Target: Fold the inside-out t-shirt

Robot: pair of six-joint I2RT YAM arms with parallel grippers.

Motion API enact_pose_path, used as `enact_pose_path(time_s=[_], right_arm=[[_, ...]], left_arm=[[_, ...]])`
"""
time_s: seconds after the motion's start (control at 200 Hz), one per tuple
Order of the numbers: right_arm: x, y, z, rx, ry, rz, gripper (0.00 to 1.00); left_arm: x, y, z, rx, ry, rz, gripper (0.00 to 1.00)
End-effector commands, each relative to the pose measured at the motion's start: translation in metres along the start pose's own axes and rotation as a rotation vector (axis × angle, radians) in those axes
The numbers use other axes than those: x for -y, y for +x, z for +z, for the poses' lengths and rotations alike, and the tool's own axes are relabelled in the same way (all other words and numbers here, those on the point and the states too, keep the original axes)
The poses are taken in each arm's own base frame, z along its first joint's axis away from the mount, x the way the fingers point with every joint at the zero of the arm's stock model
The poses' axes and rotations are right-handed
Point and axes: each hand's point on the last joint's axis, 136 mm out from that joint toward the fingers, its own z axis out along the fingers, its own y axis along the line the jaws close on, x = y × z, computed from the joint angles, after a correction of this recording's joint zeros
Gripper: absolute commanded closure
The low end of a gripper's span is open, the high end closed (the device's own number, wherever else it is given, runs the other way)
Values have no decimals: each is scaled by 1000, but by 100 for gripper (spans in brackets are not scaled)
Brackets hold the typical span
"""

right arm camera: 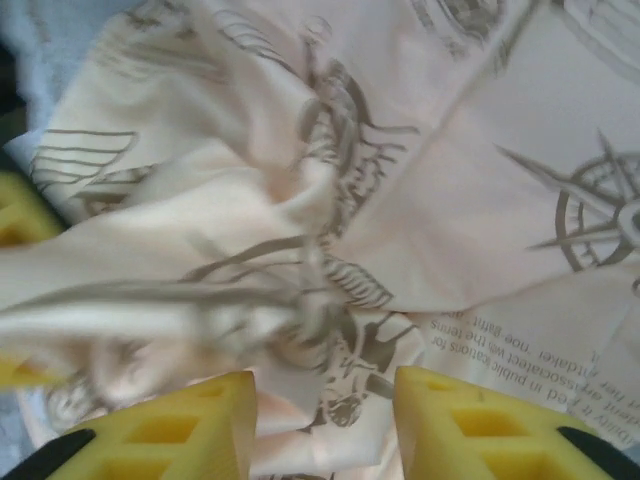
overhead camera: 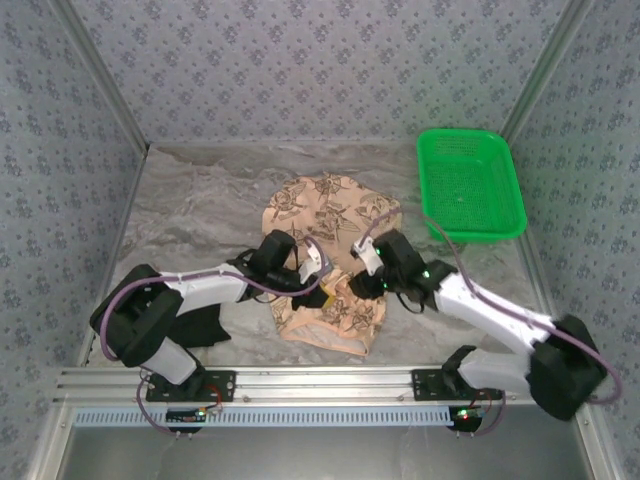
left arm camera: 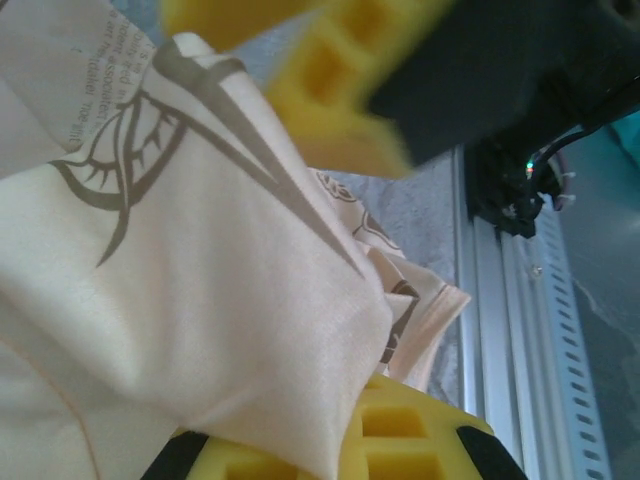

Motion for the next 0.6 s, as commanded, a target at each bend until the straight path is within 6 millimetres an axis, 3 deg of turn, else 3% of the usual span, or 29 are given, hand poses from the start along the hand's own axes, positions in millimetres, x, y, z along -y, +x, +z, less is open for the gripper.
enact_pose_path(time_s=[0.0,0.095,0.195,0.46,0.545,0.595], right_arm=[[3,-10,-23,156,95,-155,59],[-16,-3,-30,136,-9,-216,56],[-33,1,-22,64,-116,-229,53],[-24,7,22,-125,-140,-156,54],[-40,13,26,-164,-258,-179,60],[-47,12,25,-161,-304,-192,70]], left_arm=[[16,-27,-9,56,83,39,100],[14,-24,-8,27,81,34,100],[11,-22,-5,17,86,26,100],[9,-12,-3,3,84,26,97],[4,-3,-1,-14,56,19,95],[1,0,0,-21,49,16,94]])
